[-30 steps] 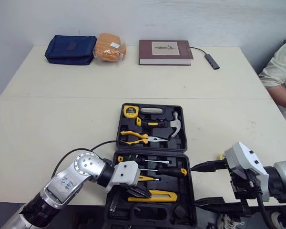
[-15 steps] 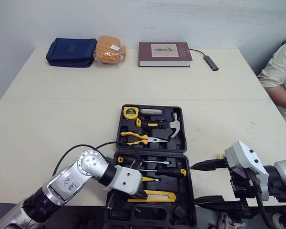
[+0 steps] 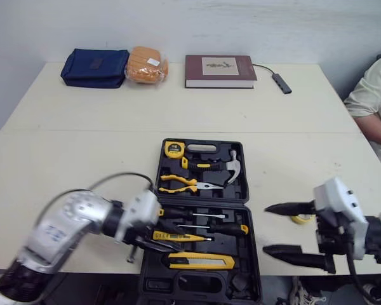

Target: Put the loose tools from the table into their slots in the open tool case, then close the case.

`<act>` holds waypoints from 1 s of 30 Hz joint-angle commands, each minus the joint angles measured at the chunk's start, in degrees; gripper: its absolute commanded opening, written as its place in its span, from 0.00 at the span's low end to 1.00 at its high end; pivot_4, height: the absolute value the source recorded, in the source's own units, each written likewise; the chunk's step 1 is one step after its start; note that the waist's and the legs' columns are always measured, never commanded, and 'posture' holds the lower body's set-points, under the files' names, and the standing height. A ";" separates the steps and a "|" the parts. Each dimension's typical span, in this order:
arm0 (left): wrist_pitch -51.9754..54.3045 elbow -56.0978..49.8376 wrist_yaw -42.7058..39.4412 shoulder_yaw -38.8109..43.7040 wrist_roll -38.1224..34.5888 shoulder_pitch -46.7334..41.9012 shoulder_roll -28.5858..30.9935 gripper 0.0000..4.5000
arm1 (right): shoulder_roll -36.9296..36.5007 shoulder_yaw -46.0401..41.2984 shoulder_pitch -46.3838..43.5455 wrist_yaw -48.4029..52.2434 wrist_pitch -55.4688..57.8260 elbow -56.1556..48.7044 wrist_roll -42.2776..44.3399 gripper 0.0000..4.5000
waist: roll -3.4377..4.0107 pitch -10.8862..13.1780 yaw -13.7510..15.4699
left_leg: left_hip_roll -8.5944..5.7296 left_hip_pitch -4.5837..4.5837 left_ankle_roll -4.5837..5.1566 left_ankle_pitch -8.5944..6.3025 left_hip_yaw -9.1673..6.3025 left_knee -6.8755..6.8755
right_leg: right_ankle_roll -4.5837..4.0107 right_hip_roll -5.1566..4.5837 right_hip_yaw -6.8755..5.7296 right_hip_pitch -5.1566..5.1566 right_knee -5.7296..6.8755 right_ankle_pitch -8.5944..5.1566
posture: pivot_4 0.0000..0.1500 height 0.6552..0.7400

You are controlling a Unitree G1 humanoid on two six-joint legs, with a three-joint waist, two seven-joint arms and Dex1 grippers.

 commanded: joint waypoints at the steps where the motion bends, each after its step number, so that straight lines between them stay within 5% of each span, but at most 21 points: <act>1: 3.89 1.90 3.10 9.87 -3.69 3.37 1.69 0.80 | 1.94 -6.37 3.53 1.66 -1.59 3.95 -4.88 1.00 | 0.00 0.00 0.08 | -0.01 0.00 0.00 0.00 0.00 0.00 | 0.00 0.00 0.00 0.01 -0.01 0.00 | 1.00 1.00; 3: 2.23 5.92 4.16 14.20 -0.72 5.96 2.50 0.99 | 3.15 -8.91 6.48 3.14 -3.72 7.23 -8.78 1.00 | -0.02 0.01 0.11 | -0.03 0.02 0.01 -0.01 0.00 0.00 | 0.00 0.00 0.00 0.04 -0.02 0.00 | 1.00 1.00; 9: -10.40 22.77 6.75 22.70 10.47 10.88 3.31 1.00 | 6.53 -14.20 12.38 6.49 -12.19 20.61 -19.37 1.00 | -0.03 0.02 0.06 | -0.03 0.09 0.23 -0.14 0.09 -0.29 | -0.03 0.00 0.06 -0.06 -0.07 -0.02 | 1.00 1.00; 15: -17.62 34.74 7.12 25.43 14.25 9.70 3.40 1.00 | 7.88 -16.88 13.64 7.83 -18.91 32.03 -25.26 1.00 | 0.01 0.02 -0.12 | -0.03 0.10 0.25 -0.21 0.11 -0.48 | -0.09 -0.05 0.13 -0.22 -0.07 -0.05 | 1.00 1.00; 21: -16.56 34.49 5.34 24.41 13.08 8.10 3.67 1.00 | 7.43 -17.33 12.81 8.60 -21.28 35.41 -26.76 1.00 | 0.04 0.03 -0.19 | -0.02 0.11 -0.12 -0.41 0.12 -0.50 | -0.13 -0.08 0.14 -0.24 -0.05 -0.07 | 1.00 1.00; 30: -7.21 14.90 -1.99 11.24 5.83 -3.18 4.54 1.00 | -2.47 -15.11 11.89 15.94 -13.07 19.87 -23.74 1.00 | 0.25 0.12 -0.15 | -0.02 0.11 -0.36 -0.19 0.13 -0.45 | -0.11 -0.08 0.14 -0.22 0.03 -0.06 | 1.00 1.00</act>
